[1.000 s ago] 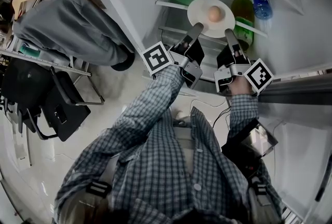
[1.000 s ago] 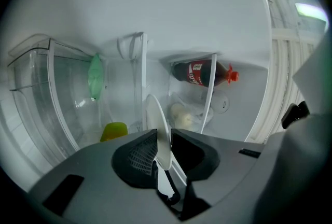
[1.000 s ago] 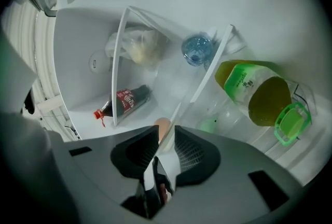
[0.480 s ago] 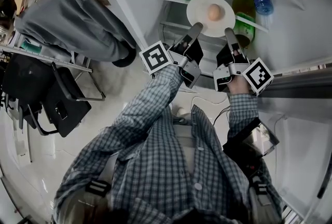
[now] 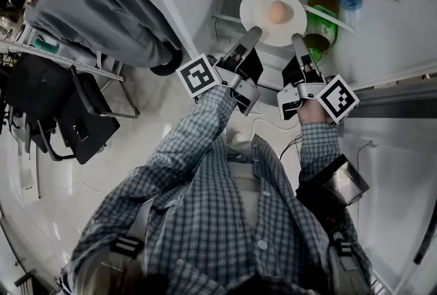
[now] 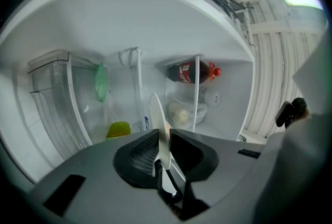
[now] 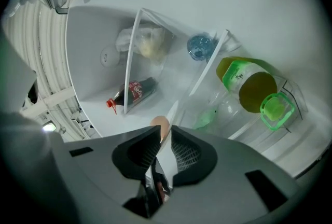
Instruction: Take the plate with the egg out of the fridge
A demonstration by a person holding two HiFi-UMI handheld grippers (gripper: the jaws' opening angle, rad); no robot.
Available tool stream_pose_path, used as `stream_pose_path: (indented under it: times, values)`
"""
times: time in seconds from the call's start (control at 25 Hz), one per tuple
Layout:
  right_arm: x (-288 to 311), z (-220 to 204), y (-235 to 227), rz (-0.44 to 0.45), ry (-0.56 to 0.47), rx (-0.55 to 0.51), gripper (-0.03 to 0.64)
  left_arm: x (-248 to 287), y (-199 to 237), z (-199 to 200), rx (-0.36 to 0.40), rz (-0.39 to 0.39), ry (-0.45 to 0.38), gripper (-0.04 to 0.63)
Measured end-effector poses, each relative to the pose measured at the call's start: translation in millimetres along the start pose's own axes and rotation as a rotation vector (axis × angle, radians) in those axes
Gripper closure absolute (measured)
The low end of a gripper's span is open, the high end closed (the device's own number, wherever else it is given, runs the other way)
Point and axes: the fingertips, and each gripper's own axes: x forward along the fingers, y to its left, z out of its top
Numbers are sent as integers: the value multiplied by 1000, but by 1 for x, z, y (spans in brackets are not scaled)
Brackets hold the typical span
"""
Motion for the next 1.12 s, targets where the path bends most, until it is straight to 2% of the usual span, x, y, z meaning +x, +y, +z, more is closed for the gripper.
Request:
stream_pose_path:
  times: [0.12, 0.36, 0.6, 0.88, 1.12]
  values:
    - [-3, -7, 1, 17, 42, -16, 548, -10, -1, -1, 6, 6, -47, 523]
    - [-11, -30, 8, 47, 102, 25, 548, -42, -8, -4, 34, 29, -112, 523]
    - [-17, -53, 27, 76, 141, 27, 548, -71, -22, -2, 45, 33, -158, 523]
    - [-31, -82, 46, 84, 151, 11, 548, -107, -36, -2, 33, 38, -172, 525]
    - [-49, -112, 63, 59, 137, 24, 548, -142, -49, -4, 26, 55, -141, 525]
